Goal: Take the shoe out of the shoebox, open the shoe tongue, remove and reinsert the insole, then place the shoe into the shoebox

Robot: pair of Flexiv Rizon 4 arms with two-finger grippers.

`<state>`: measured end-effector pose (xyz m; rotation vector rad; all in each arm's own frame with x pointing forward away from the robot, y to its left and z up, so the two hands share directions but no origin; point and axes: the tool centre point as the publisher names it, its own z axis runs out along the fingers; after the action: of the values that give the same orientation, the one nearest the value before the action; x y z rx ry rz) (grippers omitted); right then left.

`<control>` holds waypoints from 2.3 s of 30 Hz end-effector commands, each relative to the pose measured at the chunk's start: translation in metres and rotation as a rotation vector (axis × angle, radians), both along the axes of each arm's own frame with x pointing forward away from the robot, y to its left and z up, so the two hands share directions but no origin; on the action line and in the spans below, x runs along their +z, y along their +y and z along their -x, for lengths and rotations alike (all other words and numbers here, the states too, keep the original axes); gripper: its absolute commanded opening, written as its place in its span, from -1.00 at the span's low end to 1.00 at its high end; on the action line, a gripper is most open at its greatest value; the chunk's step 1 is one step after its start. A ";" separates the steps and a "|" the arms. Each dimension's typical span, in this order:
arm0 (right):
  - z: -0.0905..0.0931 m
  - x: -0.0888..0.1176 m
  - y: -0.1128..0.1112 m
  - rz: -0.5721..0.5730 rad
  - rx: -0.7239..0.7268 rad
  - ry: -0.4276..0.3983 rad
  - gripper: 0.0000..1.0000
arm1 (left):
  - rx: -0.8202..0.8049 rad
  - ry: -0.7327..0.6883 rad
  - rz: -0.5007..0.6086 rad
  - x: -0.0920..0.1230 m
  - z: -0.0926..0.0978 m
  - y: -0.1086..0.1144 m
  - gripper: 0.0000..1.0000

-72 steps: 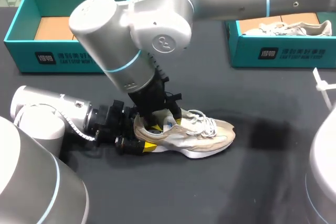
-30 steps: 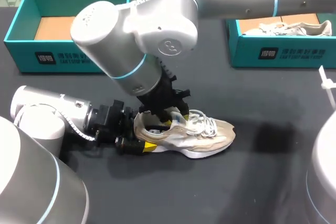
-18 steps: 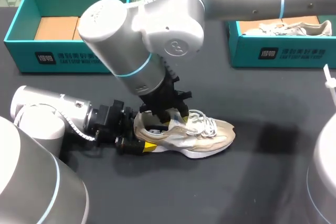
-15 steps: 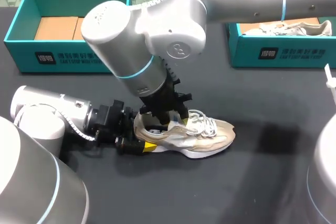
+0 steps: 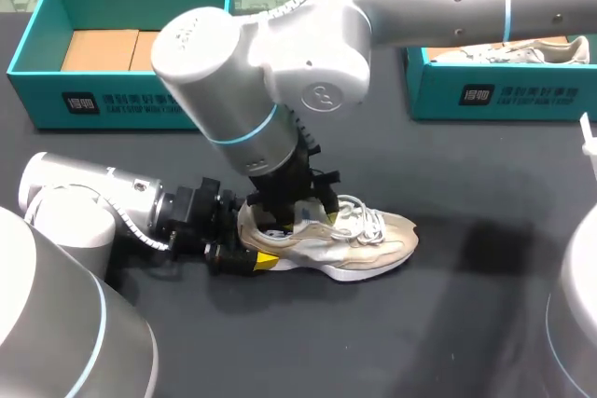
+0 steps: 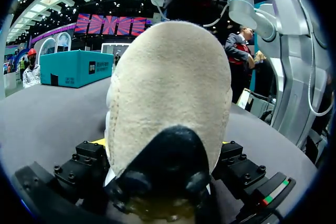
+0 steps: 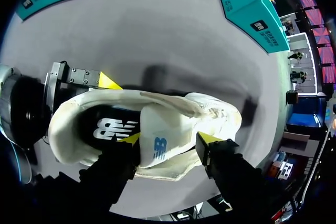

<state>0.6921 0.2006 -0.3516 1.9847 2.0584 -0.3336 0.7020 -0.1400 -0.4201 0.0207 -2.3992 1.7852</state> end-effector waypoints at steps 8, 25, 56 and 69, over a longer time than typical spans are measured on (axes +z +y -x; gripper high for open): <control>0.005 0.008 -0.007 -0.009 -0.810 -0.313 -0.26 | 0.001 0.000 -0.001 -0.002 -0.002 -0.002 -1.00; 0.008 0.034 -0.062 -0.249 -0.720 -0.204 -1.00 | 0.001 0.000 -0.001 -0.002 -0.002 -0.002 -1.00; 0.008 0.035 -0.113 -0.561 -0.526 -0.124 -1.00 | 0.001 0.000 -0.001 -0.002 -0.002 -0.002 -1.00; 0.007 0.006 -0.127 -0.761 -0.375 -0.117 -1.00 | 0.001 0.000 -0.001 -0.002 -0.002 -0.002 -1.00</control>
<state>0.6875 0.0805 -0.3403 2.6701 1.8298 0.2835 0.7022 -0.1403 -0.4199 0.0207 -2.3990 1.7853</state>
